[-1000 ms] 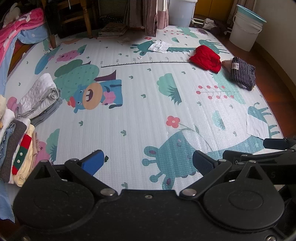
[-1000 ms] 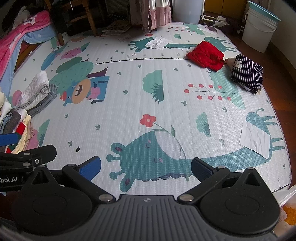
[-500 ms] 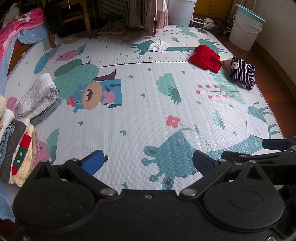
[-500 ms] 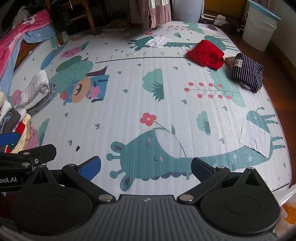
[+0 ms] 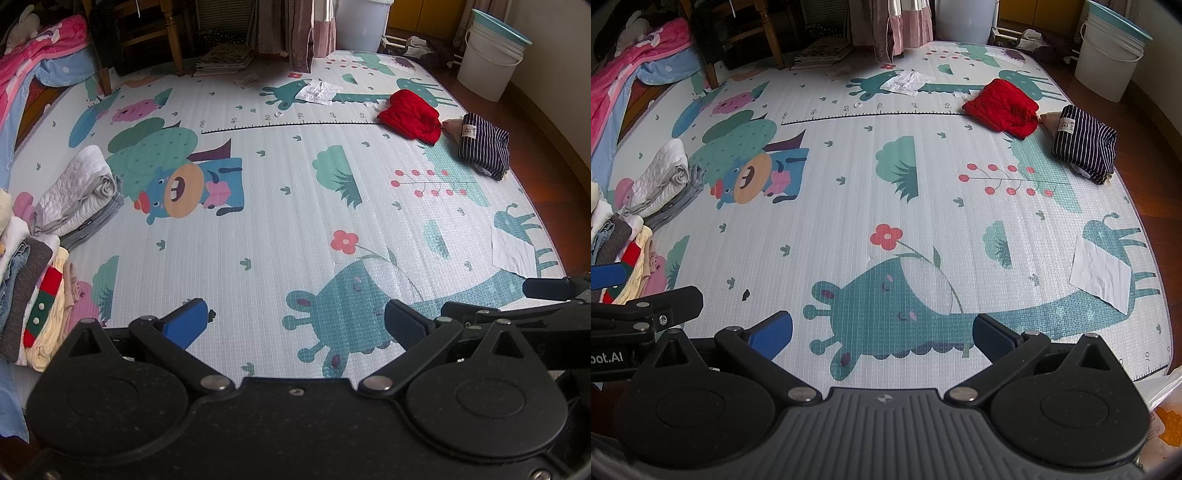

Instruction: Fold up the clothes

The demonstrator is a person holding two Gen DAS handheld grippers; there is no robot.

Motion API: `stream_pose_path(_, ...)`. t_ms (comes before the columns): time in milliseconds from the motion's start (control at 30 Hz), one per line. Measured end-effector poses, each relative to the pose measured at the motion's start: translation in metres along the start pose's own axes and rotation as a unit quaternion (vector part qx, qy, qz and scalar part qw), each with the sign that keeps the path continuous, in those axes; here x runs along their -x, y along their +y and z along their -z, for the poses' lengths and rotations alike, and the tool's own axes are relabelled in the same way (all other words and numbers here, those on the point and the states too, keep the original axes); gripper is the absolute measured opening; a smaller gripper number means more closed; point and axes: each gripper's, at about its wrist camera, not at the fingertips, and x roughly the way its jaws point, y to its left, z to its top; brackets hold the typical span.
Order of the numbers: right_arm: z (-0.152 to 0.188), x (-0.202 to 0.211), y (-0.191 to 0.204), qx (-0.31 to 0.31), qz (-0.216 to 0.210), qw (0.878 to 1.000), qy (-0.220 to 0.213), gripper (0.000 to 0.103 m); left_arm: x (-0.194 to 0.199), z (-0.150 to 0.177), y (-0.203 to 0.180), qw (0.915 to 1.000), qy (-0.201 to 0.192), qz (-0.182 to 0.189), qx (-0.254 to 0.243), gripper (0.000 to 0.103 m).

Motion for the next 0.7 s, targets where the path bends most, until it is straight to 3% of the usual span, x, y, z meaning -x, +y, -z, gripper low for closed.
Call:
stream_pose_path(433,-0.012,0.004,-0.008,-0.013,-0.002,1.000,-0.015,0.103,0.008,-0.020,-0.007,0.9999,-0.012,0.004,0.010,0.103)
stream_pose_path(700,-0.034,0.025,-0.032,-0.037,-0.026,0.997,-0.055,0.103,0.025,-0.057,-0.017,0.9958,-0.049,0.040,0.066,0.103)
